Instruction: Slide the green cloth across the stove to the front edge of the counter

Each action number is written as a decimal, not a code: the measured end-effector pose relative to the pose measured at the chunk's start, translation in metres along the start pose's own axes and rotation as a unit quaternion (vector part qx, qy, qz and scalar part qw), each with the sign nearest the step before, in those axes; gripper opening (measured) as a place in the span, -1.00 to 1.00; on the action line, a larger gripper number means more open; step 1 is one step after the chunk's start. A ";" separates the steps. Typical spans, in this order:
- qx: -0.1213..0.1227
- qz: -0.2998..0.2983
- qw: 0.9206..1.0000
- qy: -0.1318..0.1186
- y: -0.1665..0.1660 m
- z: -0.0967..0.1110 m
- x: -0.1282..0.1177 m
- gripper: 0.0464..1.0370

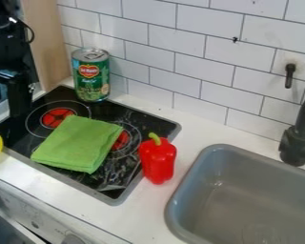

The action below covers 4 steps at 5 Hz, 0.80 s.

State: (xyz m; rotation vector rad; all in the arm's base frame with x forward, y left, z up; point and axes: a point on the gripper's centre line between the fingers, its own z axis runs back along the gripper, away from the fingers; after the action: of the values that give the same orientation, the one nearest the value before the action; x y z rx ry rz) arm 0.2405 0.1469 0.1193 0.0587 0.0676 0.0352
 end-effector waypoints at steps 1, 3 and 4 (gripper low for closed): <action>-0.008 -0.002 1.000 0.011 -0.003 -0.008 -0.001 0.93; -0.027 -0.101 0.993 -0.049 -0.061 -0.016 0.032 0.93; -0.016 -0.104 0.991 -0.079 -0.072 -0.015 0.046 0.93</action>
State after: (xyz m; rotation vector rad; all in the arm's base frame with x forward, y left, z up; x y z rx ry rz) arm 0.2881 0.0775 0.0974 0.0229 -0.0849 -0.1767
